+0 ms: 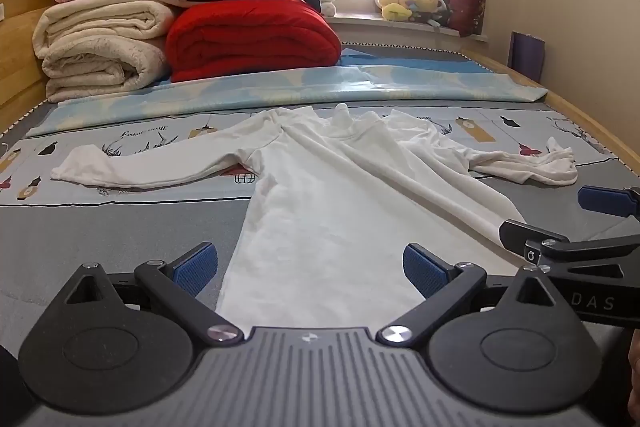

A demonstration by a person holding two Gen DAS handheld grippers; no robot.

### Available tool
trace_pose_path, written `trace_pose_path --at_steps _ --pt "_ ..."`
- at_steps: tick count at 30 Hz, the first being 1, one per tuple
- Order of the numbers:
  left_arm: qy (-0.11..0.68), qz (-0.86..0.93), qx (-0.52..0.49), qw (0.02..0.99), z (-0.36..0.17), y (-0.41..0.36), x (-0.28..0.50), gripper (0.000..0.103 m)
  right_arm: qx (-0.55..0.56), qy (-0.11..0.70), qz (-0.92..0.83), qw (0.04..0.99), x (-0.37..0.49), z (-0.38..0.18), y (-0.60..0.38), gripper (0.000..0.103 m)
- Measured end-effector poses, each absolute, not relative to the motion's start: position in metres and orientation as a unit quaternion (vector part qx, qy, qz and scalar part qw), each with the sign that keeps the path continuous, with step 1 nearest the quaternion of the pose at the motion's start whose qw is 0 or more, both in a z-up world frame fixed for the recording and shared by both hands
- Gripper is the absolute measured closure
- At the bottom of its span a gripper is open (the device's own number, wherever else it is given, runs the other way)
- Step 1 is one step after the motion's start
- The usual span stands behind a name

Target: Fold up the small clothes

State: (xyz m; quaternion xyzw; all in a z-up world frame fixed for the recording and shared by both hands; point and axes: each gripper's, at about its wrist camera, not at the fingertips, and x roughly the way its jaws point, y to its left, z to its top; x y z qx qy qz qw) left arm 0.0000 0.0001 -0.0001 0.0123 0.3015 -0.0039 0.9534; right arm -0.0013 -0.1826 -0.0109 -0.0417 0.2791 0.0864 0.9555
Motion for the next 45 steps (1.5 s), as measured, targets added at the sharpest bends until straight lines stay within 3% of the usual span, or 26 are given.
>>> trace_pose_path --at_steps 45 --pt "0.283 -0.005 0.048 0.958 -0.0038 -0.0050 0.0010 0.003 -0.031 0.266 0.078 0.960 0.0010 -0.0118 -0.1831 0.014"
